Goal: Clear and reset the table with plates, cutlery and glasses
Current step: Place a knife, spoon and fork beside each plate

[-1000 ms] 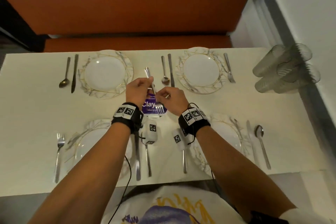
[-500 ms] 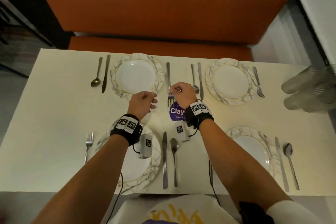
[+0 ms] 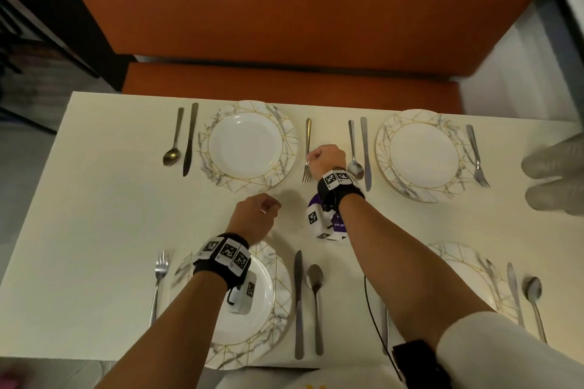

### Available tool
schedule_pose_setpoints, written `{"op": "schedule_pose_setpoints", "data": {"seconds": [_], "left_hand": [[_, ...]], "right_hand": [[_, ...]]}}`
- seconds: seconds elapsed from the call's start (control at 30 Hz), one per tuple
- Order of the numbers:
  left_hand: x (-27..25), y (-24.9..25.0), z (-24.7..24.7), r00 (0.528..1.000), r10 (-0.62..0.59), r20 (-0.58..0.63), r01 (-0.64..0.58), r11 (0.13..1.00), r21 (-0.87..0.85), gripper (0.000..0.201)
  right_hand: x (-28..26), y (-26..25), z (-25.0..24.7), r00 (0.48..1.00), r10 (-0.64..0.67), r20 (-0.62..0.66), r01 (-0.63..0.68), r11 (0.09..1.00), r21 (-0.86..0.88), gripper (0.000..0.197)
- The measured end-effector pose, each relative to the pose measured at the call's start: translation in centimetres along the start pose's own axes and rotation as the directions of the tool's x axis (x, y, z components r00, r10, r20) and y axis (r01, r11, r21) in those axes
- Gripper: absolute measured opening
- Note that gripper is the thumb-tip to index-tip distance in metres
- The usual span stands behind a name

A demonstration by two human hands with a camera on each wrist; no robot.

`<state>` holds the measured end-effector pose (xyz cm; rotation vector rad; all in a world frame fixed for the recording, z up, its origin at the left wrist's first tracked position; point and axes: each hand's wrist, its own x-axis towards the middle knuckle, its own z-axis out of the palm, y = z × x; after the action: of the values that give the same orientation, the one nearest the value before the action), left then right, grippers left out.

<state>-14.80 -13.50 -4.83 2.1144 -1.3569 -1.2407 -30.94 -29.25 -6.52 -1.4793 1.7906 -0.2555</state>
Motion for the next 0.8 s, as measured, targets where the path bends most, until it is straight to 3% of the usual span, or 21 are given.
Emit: {"op": "schedule_pose_setpoints", "data": {"seconds": [0.3, 0.8], "left_hand": [[0.4, -1.0, 0.3, 0.999, -0.029, 0.034, 0.029, 0.999, -0.027, 0.015], [0.1, -0.4, -0.4, 1.0, -0.009, 0.016, 0.011, 0.997, -0.07, 0.014]], "right_hand": [[1.3, -0.6, 1.2, 0.994, 0.077, -0.08, -0.077, 0.997, 0.005, 0.028], [-0.3, -1.1, 0.4, 0.998, 0.053, -0.04, -0.053, 0.999, -0.003, 0.028]]}}
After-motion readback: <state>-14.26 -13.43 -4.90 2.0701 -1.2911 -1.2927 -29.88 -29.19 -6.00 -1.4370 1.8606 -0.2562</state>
